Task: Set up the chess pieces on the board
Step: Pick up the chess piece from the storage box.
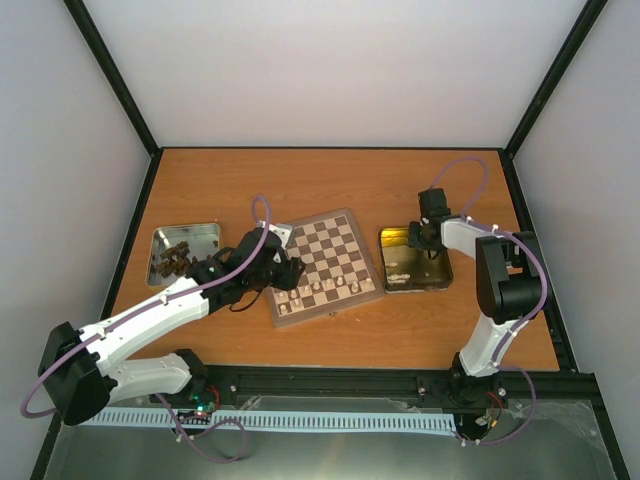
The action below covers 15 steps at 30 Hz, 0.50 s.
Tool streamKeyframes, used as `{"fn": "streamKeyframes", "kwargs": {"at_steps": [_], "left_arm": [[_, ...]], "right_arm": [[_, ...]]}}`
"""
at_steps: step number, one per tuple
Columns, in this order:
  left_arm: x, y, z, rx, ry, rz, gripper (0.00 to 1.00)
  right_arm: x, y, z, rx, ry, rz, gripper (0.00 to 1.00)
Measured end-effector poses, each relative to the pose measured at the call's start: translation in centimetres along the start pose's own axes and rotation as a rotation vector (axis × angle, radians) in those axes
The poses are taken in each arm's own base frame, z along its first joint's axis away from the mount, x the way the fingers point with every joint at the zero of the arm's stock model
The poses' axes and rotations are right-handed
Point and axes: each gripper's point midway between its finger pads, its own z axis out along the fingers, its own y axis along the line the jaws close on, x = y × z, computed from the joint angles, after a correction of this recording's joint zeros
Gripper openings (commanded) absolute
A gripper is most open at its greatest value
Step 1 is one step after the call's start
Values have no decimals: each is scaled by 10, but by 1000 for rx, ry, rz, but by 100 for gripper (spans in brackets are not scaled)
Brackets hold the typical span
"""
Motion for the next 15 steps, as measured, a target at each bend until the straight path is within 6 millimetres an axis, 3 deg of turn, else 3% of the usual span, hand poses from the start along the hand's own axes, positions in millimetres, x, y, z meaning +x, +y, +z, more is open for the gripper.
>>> {"fn": "streamKeyframes", "kwargs": {"at_steps": [6,11,15], "left_arm": [[0,0,0,1,-1,-7,55],[-2,-1,0,10,-5,-33,55],[-7,-5,0,46,-16,-71,60]], "right_arm": [[3,5,-7,-6,3,-14,5],[5,22,-39,-93,-42,-32,5],[8,51,-69,-233,-89,-83,5]]}}
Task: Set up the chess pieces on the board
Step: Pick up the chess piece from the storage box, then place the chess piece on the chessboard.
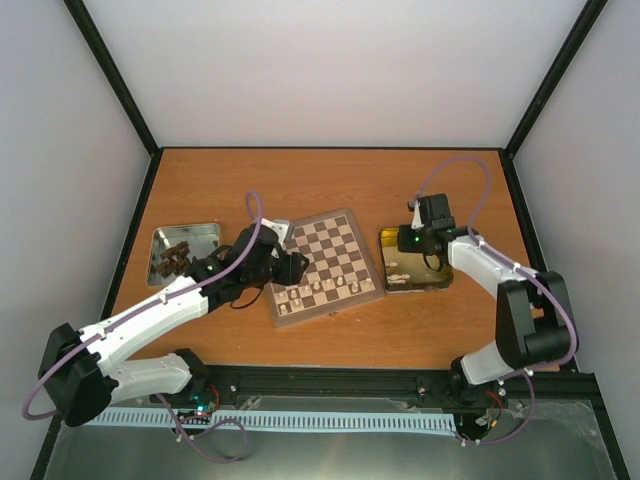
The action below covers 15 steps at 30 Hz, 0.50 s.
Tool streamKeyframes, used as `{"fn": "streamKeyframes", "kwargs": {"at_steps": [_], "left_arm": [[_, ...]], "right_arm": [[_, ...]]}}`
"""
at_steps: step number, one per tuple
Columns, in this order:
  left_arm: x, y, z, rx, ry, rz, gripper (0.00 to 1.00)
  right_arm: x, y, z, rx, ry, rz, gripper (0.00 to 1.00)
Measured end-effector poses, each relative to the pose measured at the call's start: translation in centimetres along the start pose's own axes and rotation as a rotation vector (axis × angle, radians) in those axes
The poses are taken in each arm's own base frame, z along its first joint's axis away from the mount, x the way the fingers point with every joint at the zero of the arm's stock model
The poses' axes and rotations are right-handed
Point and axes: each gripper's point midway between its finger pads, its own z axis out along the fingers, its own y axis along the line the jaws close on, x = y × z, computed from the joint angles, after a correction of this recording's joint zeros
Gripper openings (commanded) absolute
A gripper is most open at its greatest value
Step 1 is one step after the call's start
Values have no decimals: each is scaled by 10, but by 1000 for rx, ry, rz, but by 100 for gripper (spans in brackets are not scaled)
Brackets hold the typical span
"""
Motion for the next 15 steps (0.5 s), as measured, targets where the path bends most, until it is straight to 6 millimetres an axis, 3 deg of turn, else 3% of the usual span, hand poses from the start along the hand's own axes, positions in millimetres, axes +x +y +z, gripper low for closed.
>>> {"fn": "streamKeyframes", "kwargs": {"at_steps": [4,10,15], "left_arm": [[-11,-7,-1,77,-14,-71,65],[-42,-22,-9,256,-60,-196,73],[-64,-43,-22,396,-74,-224,74]], "right_arm": [[8,52,-20,-216,-18,-96,7],[23,146,-57,-596,-29,-289,7],[42,201,-79,-787,2,-423,7]]}}
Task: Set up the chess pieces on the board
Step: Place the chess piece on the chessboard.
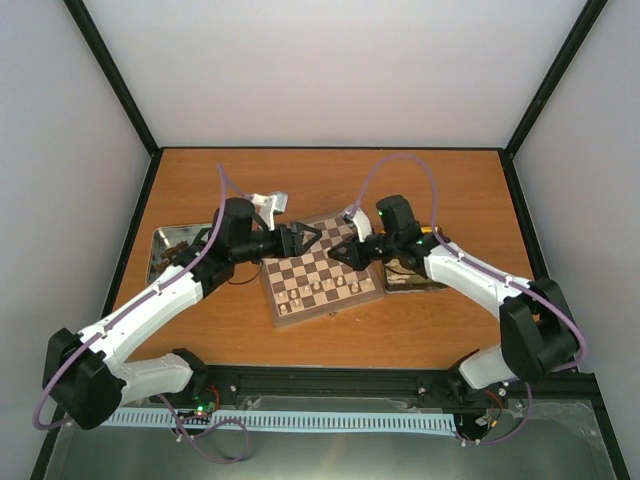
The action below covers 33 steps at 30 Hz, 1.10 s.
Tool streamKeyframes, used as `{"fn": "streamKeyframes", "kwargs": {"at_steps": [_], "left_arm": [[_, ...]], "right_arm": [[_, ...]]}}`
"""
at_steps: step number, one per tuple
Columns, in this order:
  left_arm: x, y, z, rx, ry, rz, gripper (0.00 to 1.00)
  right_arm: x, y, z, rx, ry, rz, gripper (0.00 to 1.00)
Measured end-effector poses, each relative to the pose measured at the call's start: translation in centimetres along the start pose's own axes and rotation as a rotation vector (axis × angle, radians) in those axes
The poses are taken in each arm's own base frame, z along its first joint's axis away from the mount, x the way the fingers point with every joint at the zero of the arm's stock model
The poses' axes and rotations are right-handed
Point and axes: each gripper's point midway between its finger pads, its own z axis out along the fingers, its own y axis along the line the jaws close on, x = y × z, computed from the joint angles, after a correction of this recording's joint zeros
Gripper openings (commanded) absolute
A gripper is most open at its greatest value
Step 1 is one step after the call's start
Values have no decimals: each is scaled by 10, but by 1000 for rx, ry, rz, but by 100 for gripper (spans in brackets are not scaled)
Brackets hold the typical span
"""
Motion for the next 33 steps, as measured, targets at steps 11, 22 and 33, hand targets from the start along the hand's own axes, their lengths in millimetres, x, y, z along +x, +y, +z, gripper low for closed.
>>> {"fn": "streamKeyframes", "kwargs": {"at_steps": [11,22,33], "left_arm": [[1,23,8,-17,10,-151,59],[15,40,17,19,42,-282,56],[10,33,17,70,36,-292,27]], "right_arm": [[-25,37,25,-140,-27,-87,7],[-35,47,33,-164,-57,-99,7],[-40,49,35,-160,-65,-95,7]]}}
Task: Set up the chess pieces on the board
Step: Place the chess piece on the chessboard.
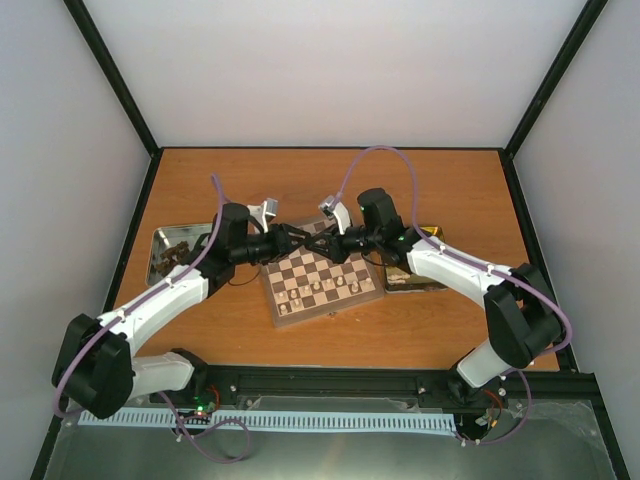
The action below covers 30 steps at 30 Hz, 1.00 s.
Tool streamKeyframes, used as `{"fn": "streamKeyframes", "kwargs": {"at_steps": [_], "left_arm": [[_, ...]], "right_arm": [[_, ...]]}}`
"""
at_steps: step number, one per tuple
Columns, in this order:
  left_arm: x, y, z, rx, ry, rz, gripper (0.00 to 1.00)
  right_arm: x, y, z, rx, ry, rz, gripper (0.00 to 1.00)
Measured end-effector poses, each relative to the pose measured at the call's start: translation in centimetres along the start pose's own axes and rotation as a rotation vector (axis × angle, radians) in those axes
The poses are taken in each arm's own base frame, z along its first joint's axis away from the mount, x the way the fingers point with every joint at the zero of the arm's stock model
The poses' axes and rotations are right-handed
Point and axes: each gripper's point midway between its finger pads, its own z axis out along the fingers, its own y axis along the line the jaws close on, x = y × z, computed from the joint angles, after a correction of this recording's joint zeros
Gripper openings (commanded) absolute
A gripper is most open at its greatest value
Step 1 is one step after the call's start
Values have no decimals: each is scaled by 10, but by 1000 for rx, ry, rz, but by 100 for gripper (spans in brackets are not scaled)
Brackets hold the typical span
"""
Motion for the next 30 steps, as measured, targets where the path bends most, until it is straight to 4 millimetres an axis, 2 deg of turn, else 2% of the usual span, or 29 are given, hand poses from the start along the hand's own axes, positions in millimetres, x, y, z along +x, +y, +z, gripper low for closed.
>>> {"fn": "streamKeyframes", "kwargs": {"at_steps": [4,7,9,13,14,16,21,24,30], "left_arm": [[-2,4,0,-13,-9,-16,12],[-4,5,0,-16,-15,-17,9],[-4,5,0,-13,-18,-13,9],[-5,-1,-2,5,-18,-3,10],[-5,-4,-3,15,-19,3,10],[-5,-12,-7,41,-25,17,11],[-6,-35,-18,105,-39,24,11],[-8,-44,-23,130,-48,0,11],[-16,-65,-30,195,-69,-74,12]], "right_arm": [[-2,0,0,2,-6,4,7],[-4,-1,0,10,-14,5,7],[-5,0,-1,14,-19,8,11],[-8,2,-4,30,-34,27,48],[-9,2,-6,38,-41,42,54],[-12,1,-10,61,-62,70,59],[-20,18,-26,28,-191,169,61],[-28,33,-33,-33,-278,235,59],[-49,65,-34,-158,-395,339,44]]}}
